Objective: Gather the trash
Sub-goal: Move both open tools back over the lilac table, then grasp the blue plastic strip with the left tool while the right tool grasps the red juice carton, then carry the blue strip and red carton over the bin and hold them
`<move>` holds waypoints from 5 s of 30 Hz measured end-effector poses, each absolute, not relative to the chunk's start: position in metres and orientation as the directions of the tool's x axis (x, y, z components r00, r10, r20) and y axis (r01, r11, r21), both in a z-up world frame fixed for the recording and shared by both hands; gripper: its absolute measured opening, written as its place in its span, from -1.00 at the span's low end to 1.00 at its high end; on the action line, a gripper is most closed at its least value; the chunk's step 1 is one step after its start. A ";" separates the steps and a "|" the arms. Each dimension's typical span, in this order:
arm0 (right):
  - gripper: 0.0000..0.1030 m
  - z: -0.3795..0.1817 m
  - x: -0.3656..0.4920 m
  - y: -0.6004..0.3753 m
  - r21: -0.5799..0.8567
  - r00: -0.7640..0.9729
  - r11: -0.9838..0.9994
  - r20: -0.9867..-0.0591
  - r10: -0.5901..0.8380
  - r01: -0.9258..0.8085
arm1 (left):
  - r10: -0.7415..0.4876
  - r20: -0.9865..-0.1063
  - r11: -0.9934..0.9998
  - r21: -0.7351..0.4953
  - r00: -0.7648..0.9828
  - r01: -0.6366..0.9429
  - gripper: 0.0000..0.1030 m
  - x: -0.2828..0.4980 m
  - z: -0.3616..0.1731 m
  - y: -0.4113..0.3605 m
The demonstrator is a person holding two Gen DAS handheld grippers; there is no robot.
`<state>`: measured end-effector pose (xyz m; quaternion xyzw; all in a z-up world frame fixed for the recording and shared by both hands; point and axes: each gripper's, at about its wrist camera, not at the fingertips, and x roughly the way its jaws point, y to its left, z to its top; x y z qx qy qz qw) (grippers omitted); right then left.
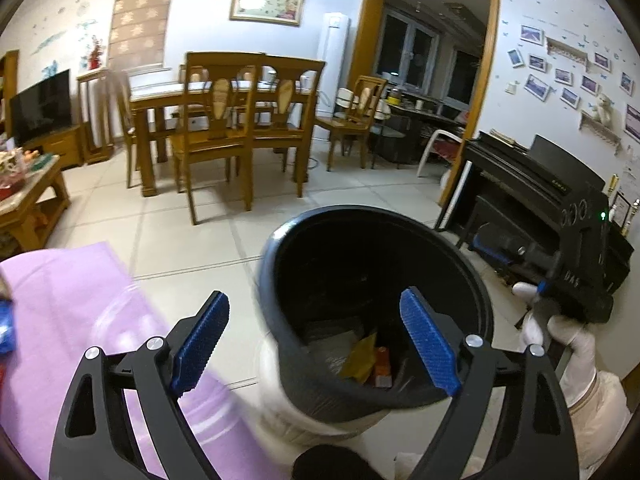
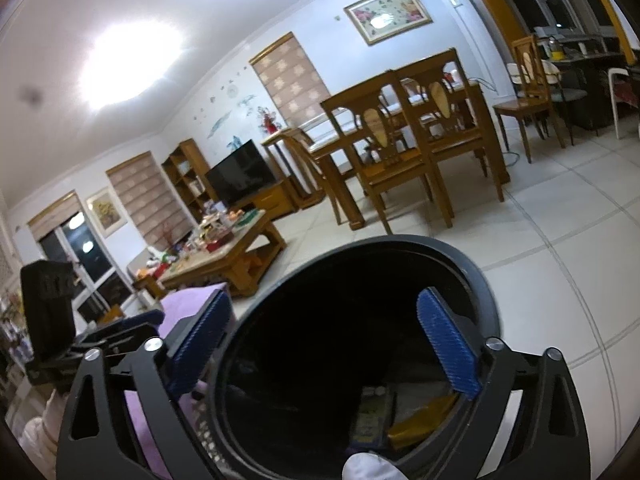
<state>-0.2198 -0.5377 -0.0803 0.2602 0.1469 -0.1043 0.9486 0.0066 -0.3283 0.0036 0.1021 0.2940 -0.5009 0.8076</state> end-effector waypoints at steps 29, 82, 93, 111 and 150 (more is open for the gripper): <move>0.89 -0.005 0.005 -0.222 0.187 0.785 0.941 -0.519 0.338 -0.281 | -0.229 -0.806 0.945 -0.049 0.546 0.324 0.52 0.149 -0.051 -0.037; 0.80 0.006 0.047 -0.192 0.133 0.802 0.943 -0.499 0.329 -0.304 | -0.475 -0.558 0.864 -0.151 0.681 0.480 -0.71 0.103 0.001 -0.035; 0.80 0.028 -0.032 -0.293 0.192 0.892 0.972 -0.404 0.204 -0.135 | -0.631 -0.490 0.726 -0.097 0.602 0.681 -0.71 0.050 0.027 -0.141; 0.80 0.016 -0.168 -0.483 0.297 0.934 0.924 -0.331 -0.135 0.239 | -0.791 -0.455 0.489 -0.067 0.409 0.870 -0.71 0.004 0.033 -0.295; 0.80 -0.060 -0.215 -0.596 0.418 0.900 0.820 -0.359 -0.247 0.392 | -0.793 -0.554 0.372 -0.113 0.252 0.921 -0.70 -0.003 -0.010 -0.402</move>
